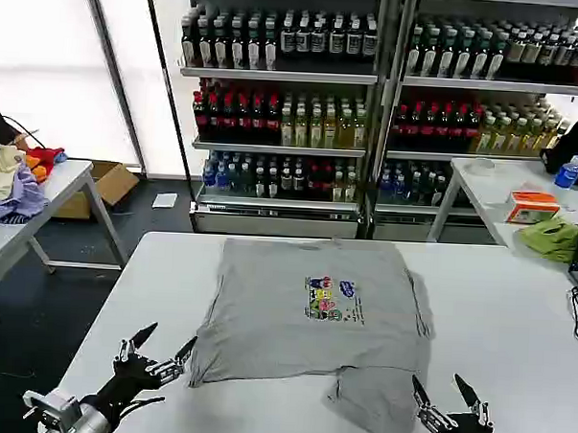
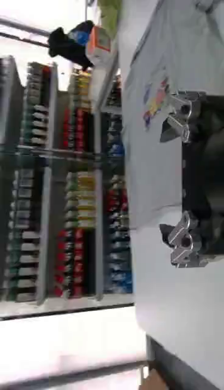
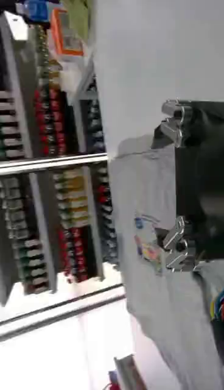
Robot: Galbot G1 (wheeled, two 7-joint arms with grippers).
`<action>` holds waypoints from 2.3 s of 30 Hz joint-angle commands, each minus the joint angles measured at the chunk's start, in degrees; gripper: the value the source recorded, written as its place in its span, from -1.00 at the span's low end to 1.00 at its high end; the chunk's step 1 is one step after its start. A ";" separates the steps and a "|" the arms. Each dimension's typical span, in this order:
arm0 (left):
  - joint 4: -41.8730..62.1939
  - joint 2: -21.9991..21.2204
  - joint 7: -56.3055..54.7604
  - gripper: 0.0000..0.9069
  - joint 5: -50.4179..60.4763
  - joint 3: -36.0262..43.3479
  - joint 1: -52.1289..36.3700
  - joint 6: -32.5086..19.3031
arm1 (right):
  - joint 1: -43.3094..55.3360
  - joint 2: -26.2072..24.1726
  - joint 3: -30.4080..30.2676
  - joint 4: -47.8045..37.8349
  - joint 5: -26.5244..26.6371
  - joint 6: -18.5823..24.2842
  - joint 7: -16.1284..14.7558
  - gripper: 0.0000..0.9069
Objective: Fold and organize the clothes.
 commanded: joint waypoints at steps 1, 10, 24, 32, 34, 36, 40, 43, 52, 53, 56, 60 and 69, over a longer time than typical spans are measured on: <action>-0.13 8.07 -10.06 1.00 -4.80 9.22 -0.39 10.83 | 1.30 -2.32 -4.72 3.80 -1.03 -13.52 10.79 1.00; 1.94 7.09 -10.36 1.00 -5.37 9.27 -2.81 11.43 | 3.91 -0.93 -9.64 0.01 -4.14 -13.44 12.83 1.00; 5.88 5.16 -10.67 0.80 -5.08 10.66 -5.72 11.04 | 5.22 0.50 -15.93 -3.05 -7.41 -13.38 12.71 0.00; 7.54 3.91 -10.40 -0.96 -3.51 11.84 -6.08 10.38 | 3.85 0.71 -16.52 -3.67 -7.91 -12.82 11.17 -1.00; 7.62 3.56 -10.38 -0.96 -3.43 11.93 -5.72 10.17 | 3.25 0.60 -16.66 -3.36 -7.94 -12.38 10.90 -1.00; 7.67 3.21 -10.35 -0.96 -3.31 12.11 -5.46 9.75 | 2.88 0.79 -16.69 -3.33 -8.40 -11.61 10.48 -1.00; 7.87 2.51 -10.32 -0.96 -3.16 12.38 -5.23 8.98 | 2.87 0.99 -16.49 -3.25 -8.57 -10.77 10.45 -1.00; 7.77 2.20 -10.37 -0.96 -2.57 12.79 -4.67 8.25 | 2.88 0.89 -15.92 -3.18 -8.35 -10.49 10.30 -1.00; 8.04 1.00 -12.59 -0.96 -0.40 13.08 -4.13 3.59 | 2.14 0.50 -14.73 -2.59 -8.13 -5.67 7.82 -1.00; 7.59 0.91 -12.73 -0.96 0.19 12.92 -3.89 2.96 | 1.92 0.50 -14.52 -2.25 -8.18 -5.08 7.48 -1.00; 5.51 0.38 -12.82 -0.96 3.12 12.24 -2.83 1.33 | 0.59 0.57 -13.96 -1.06 -8.13 -2.89 6.34 -1.00; 1.48 -0.26 -13.00 -0.98 3.79 10.48 -0.08 1.48 | -3.15 0.49 -13.15 1.65 -8.38 -0.37 5.09 -1.00; -6.83 -0.24 -12.93 -0.96 7.42 7.21 8.01 3.79 | -17.78 0.44 -12.69 7.58 -11.68 5.59 3.14 -1.00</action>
